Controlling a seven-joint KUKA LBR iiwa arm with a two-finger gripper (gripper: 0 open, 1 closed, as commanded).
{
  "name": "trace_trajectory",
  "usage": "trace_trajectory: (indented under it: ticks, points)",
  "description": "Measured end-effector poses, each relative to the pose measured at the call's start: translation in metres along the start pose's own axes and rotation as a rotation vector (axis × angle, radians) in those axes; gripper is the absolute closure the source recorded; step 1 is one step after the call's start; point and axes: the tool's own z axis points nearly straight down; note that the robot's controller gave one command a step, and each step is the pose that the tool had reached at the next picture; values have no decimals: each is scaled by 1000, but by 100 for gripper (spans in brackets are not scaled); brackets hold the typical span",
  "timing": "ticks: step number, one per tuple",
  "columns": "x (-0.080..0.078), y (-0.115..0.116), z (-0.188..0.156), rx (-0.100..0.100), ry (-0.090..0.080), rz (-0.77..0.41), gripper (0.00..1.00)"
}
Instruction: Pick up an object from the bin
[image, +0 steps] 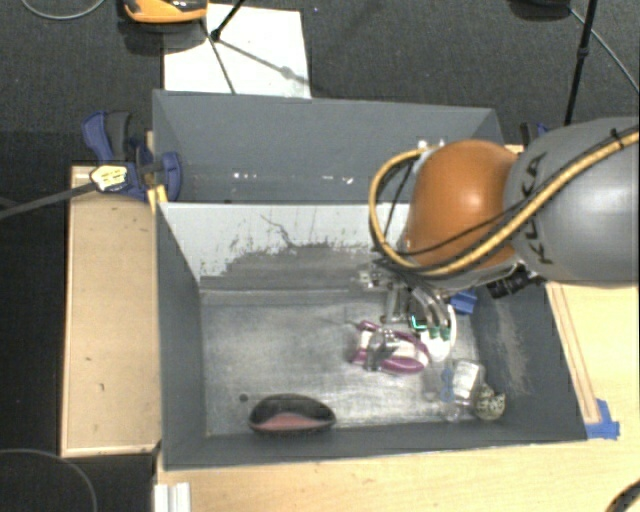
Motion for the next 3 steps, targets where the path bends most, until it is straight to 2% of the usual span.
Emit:
trace_trajectory:
  ticks: [1,2,3]
  points:
    - [0,-50,84,2,-1,146,0]
    - [-2,-48,81,-1,-7,146,100]
    - [-21,-69,-90,-1,-16,162,100]
